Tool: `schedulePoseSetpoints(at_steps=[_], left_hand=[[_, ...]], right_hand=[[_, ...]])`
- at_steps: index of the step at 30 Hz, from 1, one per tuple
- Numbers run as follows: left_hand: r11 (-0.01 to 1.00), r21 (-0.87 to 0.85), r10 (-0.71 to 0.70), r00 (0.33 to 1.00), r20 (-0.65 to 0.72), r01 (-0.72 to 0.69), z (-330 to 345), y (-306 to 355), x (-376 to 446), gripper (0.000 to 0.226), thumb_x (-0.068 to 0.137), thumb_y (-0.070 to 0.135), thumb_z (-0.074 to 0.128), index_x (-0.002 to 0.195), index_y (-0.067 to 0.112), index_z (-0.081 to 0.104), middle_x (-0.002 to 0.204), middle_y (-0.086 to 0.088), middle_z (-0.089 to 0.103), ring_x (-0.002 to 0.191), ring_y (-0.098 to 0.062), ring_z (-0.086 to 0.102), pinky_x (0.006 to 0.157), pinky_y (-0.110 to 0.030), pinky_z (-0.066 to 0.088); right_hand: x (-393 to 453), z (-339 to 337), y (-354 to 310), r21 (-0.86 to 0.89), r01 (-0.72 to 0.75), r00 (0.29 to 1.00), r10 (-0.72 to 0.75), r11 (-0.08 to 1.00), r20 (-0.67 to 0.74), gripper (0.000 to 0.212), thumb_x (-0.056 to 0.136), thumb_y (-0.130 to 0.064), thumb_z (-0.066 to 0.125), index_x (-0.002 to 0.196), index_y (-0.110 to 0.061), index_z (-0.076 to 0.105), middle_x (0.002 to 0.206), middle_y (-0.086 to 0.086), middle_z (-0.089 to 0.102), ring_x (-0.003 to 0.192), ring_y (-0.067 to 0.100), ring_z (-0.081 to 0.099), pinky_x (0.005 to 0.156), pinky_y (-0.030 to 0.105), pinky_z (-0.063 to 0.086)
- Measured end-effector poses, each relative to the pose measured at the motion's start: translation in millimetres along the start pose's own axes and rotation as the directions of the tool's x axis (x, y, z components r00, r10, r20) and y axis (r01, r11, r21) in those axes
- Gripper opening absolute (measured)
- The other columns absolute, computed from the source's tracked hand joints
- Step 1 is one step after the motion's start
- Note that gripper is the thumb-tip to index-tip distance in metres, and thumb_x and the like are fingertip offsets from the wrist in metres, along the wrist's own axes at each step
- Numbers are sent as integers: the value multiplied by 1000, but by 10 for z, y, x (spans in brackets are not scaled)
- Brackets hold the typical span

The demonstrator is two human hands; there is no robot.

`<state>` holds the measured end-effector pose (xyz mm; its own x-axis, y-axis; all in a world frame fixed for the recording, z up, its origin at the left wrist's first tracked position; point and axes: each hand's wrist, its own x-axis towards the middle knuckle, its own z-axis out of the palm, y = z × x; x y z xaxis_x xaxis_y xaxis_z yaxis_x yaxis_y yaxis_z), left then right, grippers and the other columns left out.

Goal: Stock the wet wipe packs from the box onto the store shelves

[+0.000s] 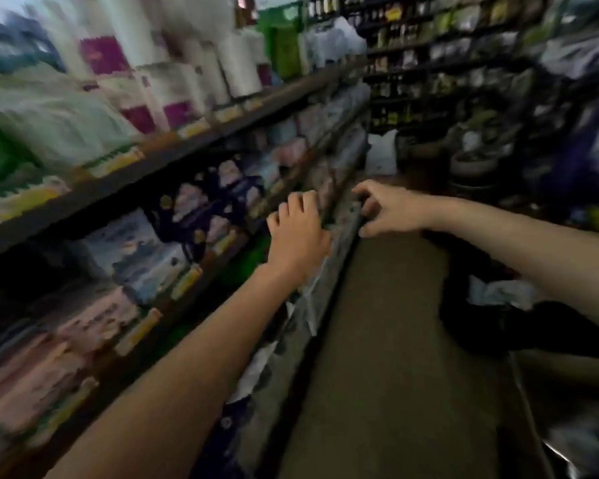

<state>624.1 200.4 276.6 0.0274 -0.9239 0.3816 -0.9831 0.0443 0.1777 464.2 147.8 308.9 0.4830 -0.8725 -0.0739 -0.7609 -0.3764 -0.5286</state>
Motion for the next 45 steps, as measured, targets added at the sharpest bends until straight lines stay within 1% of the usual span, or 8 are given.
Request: schedulePoseSetpoints(at_steps=[3,8,13,17,25,30,39,45], left_hand=[[973,-11,228,958,171,-230,662,911,-85,57,90,28,50,139,11,26,137,-10,34,127,-30,36,105,-44,27],[831,-167,555,774,305,-530,1656,2251,-504,60,85,22,51,139,8,30,134,-13,39,121,-32,42,101,-43,29],[752,-305,653,599,463,-584,2616,3183,-917,58,86,24,48,139,11,29,134,-9,37,124,-28,39,102,-39,27],[789,-325,585,474,658,-522,3445,3623,-1233,56,89,25,51,138,13,28,136,-8,36,126,-26,38,103,-39,26],[858,-267,453,401,796,-438,4534,3918,-1680,54,88,21,53,136,15,31,135,-5,40,125,-23,40,103,-37,29],[850,-288,466,378,800,-441,4976,4074,-1943,52,88,19,49,137,12,31,135,-8,41,124,-26,40,102,-40,29],[837,-337,505,372,779,-430,5352,4382,-2225,52,89,22,47,138,12,29,138,-9,36,127,-27,34,101,-36,27],[826,-385,542,390,745,-412,5321,4400,-2188,54,88,19,50,137,10,31,136,-11,39,125,-27,37,100,-36,29]], right_hand=[[-654,-56,1152,63,-317,948,318,946,-7,66,87,-20,64,142,-11,28,126,10,54,93,17,53,72,25,44],[-1774,90,2576,277,-622,771,636,733,48,47,91,-4,52,136,-2,38,115,22,59,88,27,54,60,26,42],[-2558,640,3791,76,-683,731,681,727,45,46,84,-10,64,127,-3,49,117,16,61,102,26,58,76,22,38],[-2987,1290,4722,-117,-636,747,646,763,156,45,84,-14,59,127,-7,47,123,15,47,114,32,49,91,35,42],[-3477,2202,5908,-324,-578,639,662,749,392,48,90,-23,52,134,-9,39,138,13,38,127,28,35,104,35,31],[-3388,2711,6261,-338,-793,438,860,506,261,76,91,-39,52,146,-3,14,148,28,14,130,39,32,106,42,30],[-3058,3186,6581,-127,-966,208,971,223,122,91,74,-53,68,142,-17,20,146,25,9,127,45,27,109,50,24],[-3116,3087,6458,-10,-974,226,974,226,17,83,69,-48,74,134,-19,29,137,19,21,119,40,32,98,48,32]])
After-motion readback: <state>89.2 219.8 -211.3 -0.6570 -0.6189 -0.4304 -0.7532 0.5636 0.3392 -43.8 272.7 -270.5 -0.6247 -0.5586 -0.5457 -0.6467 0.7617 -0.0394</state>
